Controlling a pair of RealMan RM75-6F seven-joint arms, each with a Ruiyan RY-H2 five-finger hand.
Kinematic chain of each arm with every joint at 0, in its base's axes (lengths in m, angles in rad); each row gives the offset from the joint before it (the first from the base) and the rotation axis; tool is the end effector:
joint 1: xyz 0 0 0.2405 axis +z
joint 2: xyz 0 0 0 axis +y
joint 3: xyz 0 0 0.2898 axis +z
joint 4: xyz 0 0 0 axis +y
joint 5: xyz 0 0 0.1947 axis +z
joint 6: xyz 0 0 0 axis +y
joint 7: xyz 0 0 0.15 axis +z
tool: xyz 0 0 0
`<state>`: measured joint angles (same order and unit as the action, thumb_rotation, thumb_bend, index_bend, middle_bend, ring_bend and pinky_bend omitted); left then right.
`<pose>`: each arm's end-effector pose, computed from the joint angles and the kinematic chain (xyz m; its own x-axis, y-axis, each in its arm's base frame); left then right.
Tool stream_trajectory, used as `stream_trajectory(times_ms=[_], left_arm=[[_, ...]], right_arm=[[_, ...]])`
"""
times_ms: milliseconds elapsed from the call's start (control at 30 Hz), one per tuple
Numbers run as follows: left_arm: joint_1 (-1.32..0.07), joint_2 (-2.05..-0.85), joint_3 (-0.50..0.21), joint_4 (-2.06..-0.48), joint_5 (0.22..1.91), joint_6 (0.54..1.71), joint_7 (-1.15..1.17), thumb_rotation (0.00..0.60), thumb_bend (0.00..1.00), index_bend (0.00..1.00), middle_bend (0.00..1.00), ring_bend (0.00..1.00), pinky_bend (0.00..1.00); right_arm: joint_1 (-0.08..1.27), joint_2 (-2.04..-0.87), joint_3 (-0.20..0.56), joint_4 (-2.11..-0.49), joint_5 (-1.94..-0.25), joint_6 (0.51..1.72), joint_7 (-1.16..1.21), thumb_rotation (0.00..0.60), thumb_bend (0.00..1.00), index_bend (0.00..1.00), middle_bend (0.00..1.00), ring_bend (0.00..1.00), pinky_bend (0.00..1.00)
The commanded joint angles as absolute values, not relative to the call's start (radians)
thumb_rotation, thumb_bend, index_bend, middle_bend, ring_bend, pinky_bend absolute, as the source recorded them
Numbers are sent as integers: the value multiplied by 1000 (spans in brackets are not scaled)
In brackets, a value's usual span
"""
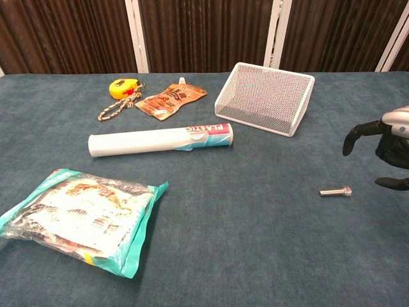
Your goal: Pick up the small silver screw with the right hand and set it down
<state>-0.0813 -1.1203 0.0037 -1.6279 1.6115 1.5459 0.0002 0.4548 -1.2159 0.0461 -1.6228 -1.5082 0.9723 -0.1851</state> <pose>-0.3184 0.1755 0.1806 0.3853 -0.0027 0.9228 0.9165 -0.1153 -0.3831 -0.2638 -0.2808 0.0826 0.5843 -0.2997 0.7542 -0.7890 -0.4274 0.4414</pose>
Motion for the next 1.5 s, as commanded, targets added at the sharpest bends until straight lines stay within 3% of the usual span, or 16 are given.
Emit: stream_trajectory(times_ms=[33,233,700,1500], left_arm=[[-82,-1120,4,-1628,1612,1545,0,600,560,234,91,168,412],[-81,-1120,2,-1628,1611,1545,-1,600,561,234,91,168,412],[-79,-1114,-2,-1627,1608,1550,-24,600,562,234,91,169,413],[-78,-1114,-2,-1625,1611,1550,-28,600,560,236,92,169,413]], right_arm=[[473,-1233,48,-1623,-1487,950,-213,600,419,449,957,835,720],[495,-1278,46,-1592,-1462,926,-229,600,435,497,968,850,738],[535,-1363,33,-1496,-1387,852,-262,600,450,500,969,850,738],[556,-1415,17,-1443,-1358,858,-256,600,459,526,979,857,747]])
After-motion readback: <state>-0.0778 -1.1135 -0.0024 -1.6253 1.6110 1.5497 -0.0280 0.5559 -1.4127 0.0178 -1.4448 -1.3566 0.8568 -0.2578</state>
